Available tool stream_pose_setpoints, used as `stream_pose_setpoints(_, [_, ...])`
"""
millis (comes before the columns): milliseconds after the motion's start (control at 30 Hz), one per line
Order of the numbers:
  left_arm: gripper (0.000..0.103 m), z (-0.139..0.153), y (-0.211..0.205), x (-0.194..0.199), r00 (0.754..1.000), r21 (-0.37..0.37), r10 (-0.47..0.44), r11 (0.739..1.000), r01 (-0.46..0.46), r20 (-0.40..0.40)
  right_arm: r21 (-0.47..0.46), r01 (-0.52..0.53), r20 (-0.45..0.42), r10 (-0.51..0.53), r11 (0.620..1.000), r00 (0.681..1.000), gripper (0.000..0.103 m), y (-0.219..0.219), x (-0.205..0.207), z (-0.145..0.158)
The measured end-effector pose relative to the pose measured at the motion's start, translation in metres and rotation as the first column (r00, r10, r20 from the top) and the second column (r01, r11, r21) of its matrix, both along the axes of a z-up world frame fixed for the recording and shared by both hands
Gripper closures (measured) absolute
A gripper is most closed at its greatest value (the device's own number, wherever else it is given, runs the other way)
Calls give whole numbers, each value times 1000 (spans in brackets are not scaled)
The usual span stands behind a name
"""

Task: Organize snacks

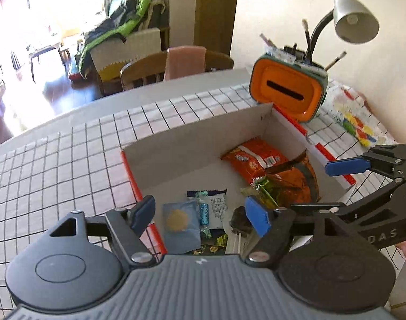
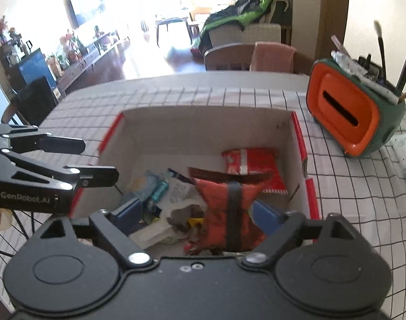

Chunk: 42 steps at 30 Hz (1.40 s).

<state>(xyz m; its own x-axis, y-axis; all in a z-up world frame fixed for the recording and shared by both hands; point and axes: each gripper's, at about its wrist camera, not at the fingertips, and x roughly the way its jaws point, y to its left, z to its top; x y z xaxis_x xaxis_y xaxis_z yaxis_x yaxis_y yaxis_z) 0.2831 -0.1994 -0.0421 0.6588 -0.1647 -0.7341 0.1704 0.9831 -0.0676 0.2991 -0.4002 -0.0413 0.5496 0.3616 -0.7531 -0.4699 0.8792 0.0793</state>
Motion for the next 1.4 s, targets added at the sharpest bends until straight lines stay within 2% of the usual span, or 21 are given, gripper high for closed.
stream_pose_setpoints(67, [25,6,4,-7,1000,-7,3,1000,-3,24,18,-1,20,1,1000,1000,1,2,-8,6])
stream_pose_setpoints(400, [20,32,20,-40,991,-34,-7,999,12,134,88,64,133,-76,994,988,0,6,-43,33])
stream_pose_setpoints(600, [19,39,31,-52,988,-63,-9,998,19,154,118,107,175,-127,987,976,0,8,-57,42])
stream_pose_setpoints(867, [0,44,47,-67,986,-121,-10,992,31,169,144,148,216,-177,979,960,0,13,-77,46])
stream_pose_setpoints(1033, [0,47,53,-77,984,-132,-4,991,28,179,152,175,221,-206,973,953,0,14,-86,45])
stream_pose_setpoints(1300, [0,55,57,-90,977,-104,7,994,16,213,157,197,240,-231,968,943,0,19,-98,46])
stream_pose_setpoints(1400, [0,54,57,-93,979,-104,-4,994,26,202,163,204,244,-240,965,940,0,19,-102,46])
